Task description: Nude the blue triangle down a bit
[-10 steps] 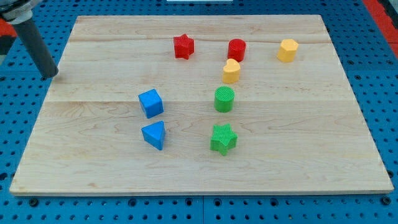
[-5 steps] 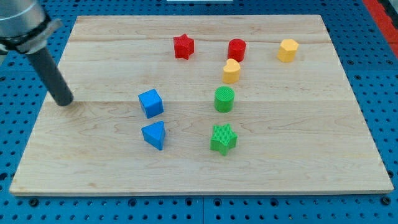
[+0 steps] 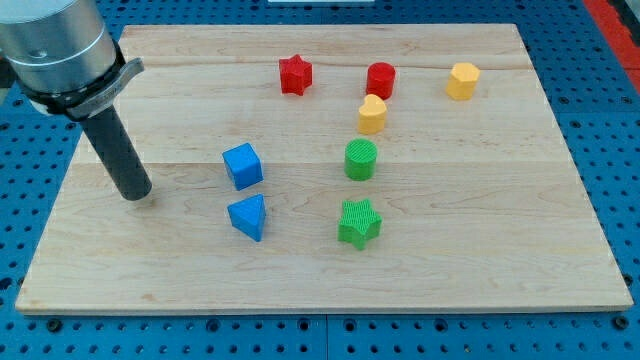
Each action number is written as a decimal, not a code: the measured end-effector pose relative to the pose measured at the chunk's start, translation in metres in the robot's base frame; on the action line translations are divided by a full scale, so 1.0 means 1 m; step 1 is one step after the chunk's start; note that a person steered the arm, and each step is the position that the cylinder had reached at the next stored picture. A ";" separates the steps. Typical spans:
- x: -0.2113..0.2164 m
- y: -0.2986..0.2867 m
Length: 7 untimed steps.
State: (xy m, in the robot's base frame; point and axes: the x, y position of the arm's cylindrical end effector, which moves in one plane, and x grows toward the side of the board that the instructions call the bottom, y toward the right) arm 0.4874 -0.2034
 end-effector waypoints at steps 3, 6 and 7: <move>0.003 0.021; 0.016 0.085; 0.033 0.088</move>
